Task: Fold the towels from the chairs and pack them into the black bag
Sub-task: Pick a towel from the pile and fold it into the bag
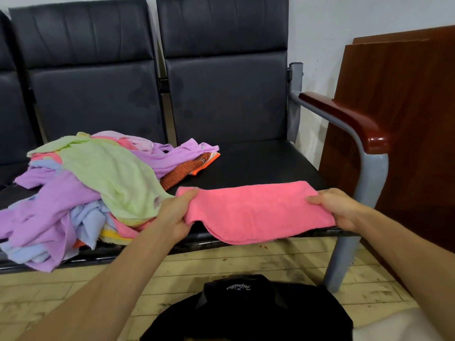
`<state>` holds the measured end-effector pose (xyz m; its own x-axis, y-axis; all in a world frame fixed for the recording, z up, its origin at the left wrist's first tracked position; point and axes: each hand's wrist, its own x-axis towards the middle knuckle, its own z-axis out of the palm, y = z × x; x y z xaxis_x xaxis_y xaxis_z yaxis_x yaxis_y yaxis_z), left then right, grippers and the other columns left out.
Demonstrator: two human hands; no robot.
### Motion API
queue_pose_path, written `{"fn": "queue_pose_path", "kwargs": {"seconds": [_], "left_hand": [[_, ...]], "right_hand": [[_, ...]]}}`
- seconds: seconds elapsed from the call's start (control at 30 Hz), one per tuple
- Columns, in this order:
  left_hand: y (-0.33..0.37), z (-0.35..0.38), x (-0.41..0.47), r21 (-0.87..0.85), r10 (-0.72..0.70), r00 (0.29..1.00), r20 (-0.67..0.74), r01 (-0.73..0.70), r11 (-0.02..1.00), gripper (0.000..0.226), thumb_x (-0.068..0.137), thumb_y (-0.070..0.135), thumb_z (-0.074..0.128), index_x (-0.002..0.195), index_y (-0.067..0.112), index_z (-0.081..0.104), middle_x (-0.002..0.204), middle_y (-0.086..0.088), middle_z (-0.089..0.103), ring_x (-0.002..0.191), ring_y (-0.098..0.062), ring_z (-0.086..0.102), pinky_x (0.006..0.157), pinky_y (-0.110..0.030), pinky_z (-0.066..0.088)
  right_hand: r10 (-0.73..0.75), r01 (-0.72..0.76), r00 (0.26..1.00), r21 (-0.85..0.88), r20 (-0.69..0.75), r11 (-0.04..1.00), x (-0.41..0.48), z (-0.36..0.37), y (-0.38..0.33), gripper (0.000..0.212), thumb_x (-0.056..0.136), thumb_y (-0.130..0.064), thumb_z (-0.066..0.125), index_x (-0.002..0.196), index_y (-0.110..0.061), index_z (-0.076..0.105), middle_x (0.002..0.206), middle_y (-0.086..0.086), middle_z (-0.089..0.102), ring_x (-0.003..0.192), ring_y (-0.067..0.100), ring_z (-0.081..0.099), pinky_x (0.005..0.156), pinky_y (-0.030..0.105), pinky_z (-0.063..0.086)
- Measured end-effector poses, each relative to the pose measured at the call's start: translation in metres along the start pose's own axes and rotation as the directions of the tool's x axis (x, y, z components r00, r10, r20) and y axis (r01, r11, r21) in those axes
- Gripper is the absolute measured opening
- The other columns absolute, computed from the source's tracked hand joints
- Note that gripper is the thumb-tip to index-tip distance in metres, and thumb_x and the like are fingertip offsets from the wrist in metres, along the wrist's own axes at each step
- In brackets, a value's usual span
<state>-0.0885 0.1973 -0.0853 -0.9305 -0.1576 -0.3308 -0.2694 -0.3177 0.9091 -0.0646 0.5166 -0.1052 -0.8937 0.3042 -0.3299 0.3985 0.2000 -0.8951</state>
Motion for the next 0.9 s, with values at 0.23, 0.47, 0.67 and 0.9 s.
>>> {"fn": "queue_pose_path", "kwargs": {"seconds": [0.23,0.47,0.67,0.9], "left_hand": [[-0.010,0.042,-0.009,0.136,0.088,0.994,0.067,-0.096,0.986,0.030,0.095,0.014,0.055,0.122,0.004,0.055,0.089,-0.008,0.063,0.072,-0.016,0.061,0.058,-0.028,0.048],[-0.022,0.123,-0.024,0.457,0.146,0.946,0.291,-0.271,0.847,0.014,0.090,0.015,0.050,0.088,0.011,0.063,0.082,-0.010,0.063,0.083,-0.027,0.061,0.077,-0.040,0.051],[-0.054,0.170,-0.039,0.594,0.116,0.893,0.434,-0.381,0.709,0.023,0.096,0.016,0.043,0.090,0.006,0.062,0.071,-0.013,0.054,0.065,-0.022,0.053,0.057,-0.029,0.041],[-0.072,0.177,-0.048,0.583,-0.017,0.832,0.554,-0.373,0.722,0.018,0.101,0.020,0.041,0.099,0.016,0.059,0.067,-0.007,0.057,0.053,-0.018,0.054,0.045,-0.026,0.044]], "right_hand": [[0.032,-0.031,0.999,0.089,-0.004,0.996,0.002,-0.002,0.007,0.024,0.103,-0.019,0.043,0.115,-0.002,0.056,0.107,0.017,0.065,0.097,0.032,0.063,0.085,0.045,0.052],[0.028,-0.020,0.998,0.132,-0.062,0.991,-0.001,0.001,0.006,0.024,0.098,-0.018,0.046,0.082,-0.011,0.063,0.082,0.011,0.063,0.075,0.026,0.058,0.067,0.034,0.047],[0.031,-0.022,0.996,0.107,-0.084,0.994,0.003,-0.006,0.003,0.020,0.093,-0.015,0.052,0.100,-0.004,0.067,0.100,0.016,0.067,0.087,0.031,0.062,0.071,0.035,0.048],[0.000,0.003,0.998,0.055,-0.058,0.998,0.007,-0.006,0.005,0.022,0.096,-0.019,0.049,0.089,-0.005,0.065,0.085,0.012,0.063,0.079,0.027,0.059,0.070,0.035,0.047]]}}
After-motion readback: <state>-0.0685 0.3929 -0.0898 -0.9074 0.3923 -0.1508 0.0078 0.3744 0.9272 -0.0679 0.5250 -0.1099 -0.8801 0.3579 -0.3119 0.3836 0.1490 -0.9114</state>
